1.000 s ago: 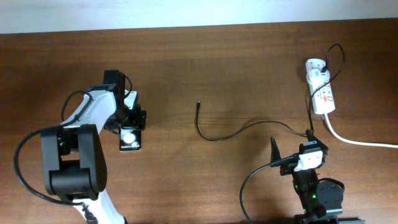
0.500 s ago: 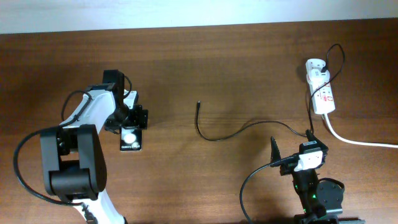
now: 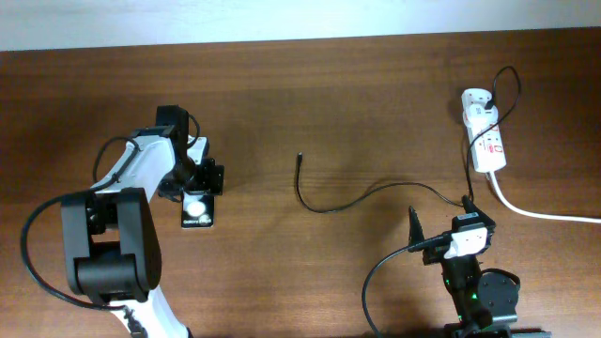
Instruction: Plug charger to phone and switch on socket
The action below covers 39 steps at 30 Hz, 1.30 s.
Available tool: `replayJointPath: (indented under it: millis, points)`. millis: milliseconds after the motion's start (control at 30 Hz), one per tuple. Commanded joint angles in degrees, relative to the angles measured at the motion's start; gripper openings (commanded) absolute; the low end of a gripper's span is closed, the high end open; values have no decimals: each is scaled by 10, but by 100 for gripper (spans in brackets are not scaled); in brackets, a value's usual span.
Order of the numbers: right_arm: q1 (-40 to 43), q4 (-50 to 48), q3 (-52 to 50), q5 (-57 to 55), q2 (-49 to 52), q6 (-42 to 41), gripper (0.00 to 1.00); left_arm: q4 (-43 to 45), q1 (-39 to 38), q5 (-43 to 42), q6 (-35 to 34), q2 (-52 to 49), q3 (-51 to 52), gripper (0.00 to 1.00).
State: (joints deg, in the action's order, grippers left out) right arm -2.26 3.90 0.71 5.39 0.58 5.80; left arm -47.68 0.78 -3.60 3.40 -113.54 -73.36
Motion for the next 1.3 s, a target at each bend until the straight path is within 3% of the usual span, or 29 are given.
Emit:
replayJointPath:
  millis: [0,300,967,1267]
  points:
    - [-3,2,-4,-1,-4,-2,99,5,-4,-29,10,-49,32,93]
    - [-3,2,-4,-1,-4,-2,99,7,-6,30,10,-49,32,92]
    - [-3,2,-4,-1,-4,-2,99,20,-6,14,9,-49,32,93]
    - [-3,2,-4,-1,-4,-2,99,20,-6,14,9,-96,32,93]
